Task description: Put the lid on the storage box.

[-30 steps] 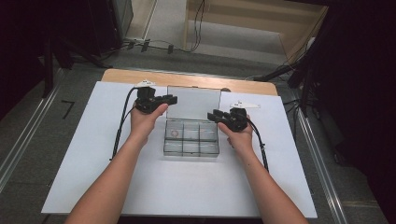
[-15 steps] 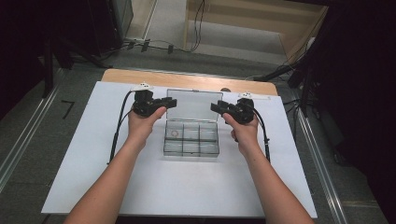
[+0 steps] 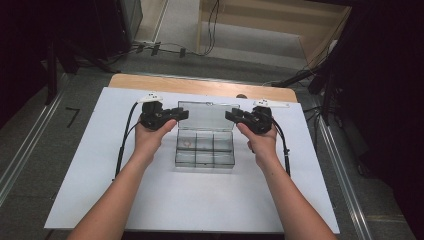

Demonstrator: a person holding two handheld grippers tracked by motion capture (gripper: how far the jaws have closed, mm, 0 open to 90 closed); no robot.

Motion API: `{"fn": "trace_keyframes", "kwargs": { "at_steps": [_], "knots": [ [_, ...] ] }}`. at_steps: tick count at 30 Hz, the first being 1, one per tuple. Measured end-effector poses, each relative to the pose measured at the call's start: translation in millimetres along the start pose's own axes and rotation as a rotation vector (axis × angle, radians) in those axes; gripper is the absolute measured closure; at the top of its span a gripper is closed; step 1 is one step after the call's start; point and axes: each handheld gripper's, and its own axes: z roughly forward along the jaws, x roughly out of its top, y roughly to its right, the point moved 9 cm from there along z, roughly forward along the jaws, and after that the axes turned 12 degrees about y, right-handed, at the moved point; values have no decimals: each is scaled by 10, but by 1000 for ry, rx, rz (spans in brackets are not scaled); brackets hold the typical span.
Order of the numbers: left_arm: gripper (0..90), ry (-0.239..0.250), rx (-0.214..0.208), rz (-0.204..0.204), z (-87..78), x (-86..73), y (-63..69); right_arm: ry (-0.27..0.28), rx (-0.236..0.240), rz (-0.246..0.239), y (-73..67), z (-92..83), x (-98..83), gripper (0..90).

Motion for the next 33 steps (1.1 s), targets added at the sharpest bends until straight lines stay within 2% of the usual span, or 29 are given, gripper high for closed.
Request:
{"fn": "trace_keyframes", "kwargs": {
  "at_steps": [6,12,15,19,22,33],
  "knots": [
    [620,4,-6,-6,-33,-24,18,4,9,-27,-29,-50,-38,579],
    [583,9,-35,-12,-83,-44,49,9,29,-42,-69,-98,-70,570],
    [535,9,-28,5,-124,-42,56,7,33,-44,-88,-118,-86,560],
    [520,7,-25,23,-211,-45,64,2,37,-56,-117,-144,-108,549],
    [585,-5,-49,41,-279,-61,105,2,43,-68,-132,-161,-124,540],
    [782,0,-43,40,-463,-82,163,4,46,-78,-164,-205,-168,527]
  ]
}}
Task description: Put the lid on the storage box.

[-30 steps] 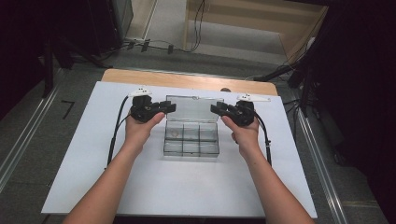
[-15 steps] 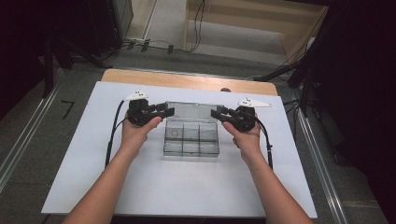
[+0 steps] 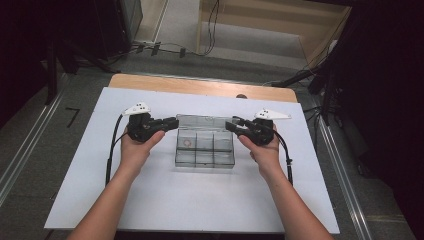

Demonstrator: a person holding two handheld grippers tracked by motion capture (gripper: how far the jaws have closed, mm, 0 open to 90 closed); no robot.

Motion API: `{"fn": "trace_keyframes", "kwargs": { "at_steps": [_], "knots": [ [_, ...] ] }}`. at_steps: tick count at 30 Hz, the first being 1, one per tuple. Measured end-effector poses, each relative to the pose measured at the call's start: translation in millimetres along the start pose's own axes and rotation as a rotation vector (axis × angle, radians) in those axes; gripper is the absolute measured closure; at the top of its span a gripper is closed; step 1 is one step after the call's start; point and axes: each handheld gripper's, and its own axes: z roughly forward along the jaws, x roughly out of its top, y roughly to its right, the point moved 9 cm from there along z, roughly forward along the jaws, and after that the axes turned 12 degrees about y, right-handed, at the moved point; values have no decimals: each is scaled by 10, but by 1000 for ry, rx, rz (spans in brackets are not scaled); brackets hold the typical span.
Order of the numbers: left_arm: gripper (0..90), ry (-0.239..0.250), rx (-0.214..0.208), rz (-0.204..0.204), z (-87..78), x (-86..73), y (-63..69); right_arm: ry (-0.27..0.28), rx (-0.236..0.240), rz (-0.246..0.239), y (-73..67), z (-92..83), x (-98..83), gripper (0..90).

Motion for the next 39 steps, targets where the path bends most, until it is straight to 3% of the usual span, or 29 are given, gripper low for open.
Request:
{"fn": "trace_keyframes", "kwargs": {
  "at_steps": [6,27,34,39],
  "knots": [
    [891,-17,-12,-28,-8,-41,19,3,-1,2,-4,-16,-20,522],
    [896,-58,-29,-54,106,-158,65,0,7,-3,-3,-63,-90,514],
    [896,-55,-33,-60,118,-178,73,-3,32,-5,-29,-101,-84,373],
    [896,-53,-34,-64,119,-193,72,-18,52,-20,-60,-174,-103,332]
  ]
}}
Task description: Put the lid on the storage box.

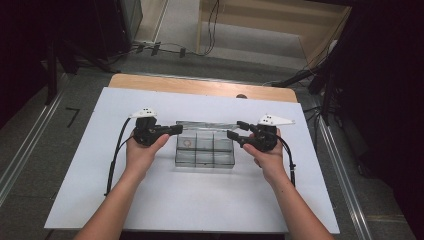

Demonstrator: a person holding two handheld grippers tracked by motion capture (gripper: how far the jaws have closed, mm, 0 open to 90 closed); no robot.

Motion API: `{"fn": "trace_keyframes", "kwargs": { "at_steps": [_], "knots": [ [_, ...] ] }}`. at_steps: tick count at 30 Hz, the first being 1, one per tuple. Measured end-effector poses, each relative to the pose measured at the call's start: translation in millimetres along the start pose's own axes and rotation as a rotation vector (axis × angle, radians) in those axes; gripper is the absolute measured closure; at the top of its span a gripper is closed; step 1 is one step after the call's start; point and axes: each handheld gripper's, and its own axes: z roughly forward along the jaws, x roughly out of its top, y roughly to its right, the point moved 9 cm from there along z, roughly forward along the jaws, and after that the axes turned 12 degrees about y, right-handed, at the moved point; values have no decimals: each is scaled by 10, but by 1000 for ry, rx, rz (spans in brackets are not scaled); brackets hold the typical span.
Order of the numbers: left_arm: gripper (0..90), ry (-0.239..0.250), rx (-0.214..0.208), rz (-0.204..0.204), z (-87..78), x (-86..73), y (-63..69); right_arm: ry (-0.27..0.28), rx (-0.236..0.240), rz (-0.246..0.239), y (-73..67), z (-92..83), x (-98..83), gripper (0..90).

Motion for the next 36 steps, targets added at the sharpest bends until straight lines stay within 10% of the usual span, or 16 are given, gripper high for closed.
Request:
{"fn": "trace_keyframes", "kwargs": {
  "at_steps": [8,20,36],
  "knots": [
    [896,2,-1,2,-9,-10,15,-23,-30,26,47,-96,-134,443],
    [896,6,-5,3,-23,-26,37,-37,-48,44,35,-137,-242,864],
    [896,13,-9,9,-62,-75,84,-21,-29,67,-15,-152,-201,882]
  ]
}}
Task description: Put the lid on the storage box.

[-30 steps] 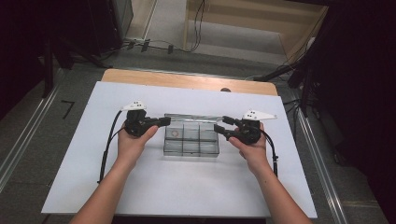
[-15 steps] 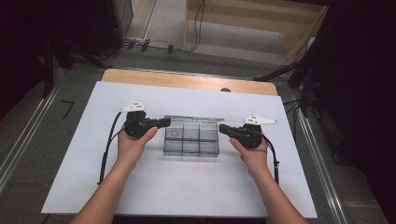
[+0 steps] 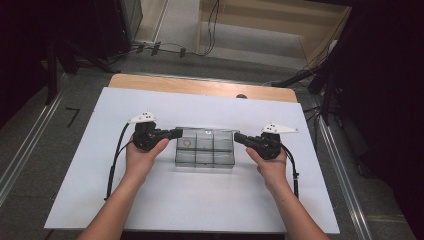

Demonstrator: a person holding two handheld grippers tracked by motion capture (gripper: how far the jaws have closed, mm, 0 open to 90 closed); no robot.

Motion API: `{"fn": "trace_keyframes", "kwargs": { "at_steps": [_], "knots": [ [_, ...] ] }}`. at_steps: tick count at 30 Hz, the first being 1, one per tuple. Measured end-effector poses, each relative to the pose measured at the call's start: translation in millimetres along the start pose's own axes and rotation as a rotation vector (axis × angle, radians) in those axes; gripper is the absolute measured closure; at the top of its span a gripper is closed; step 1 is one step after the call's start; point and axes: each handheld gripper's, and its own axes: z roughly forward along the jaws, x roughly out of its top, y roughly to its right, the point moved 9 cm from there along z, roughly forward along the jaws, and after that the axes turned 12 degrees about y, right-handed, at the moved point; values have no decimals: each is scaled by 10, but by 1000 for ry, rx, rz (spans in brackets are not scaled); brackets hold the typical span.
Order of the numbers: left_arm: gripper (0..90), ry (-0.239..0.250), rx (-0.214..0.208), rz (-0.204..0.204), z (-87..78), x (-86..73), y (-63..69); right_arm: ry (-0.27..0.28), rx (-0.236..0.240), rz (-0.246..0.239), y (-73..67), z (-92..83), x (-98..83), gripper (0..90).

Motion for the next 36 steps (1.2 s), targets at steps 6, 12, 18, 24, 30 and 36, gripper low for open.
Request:
{"fn": "trace_keyframes", "kwargs": {
  "at_steps": [6,12,18,24,30,36],
  "knots": [
    [896,5,2,7,-28,6,25,3,10,2,-25,-6,0,882],
    [896,8,-2,21,-62,-2,66,4,14,-1,-42,-20,-13,882],
    [897,19,-5,25,-105,-20,101,11,21,-17,-73,-46,-17,881],
    [896,21,-9,16,-127,-73,128,11,34,-33,-114,-67,-41,881],
    [896,17,-9,15,-147,-117,149,10,40,-41,-139,-88,-89,881],
    [896,14,-6,15,-161,-155,150,16,52,-60,-186,-113,-114,881]
  ]
}}
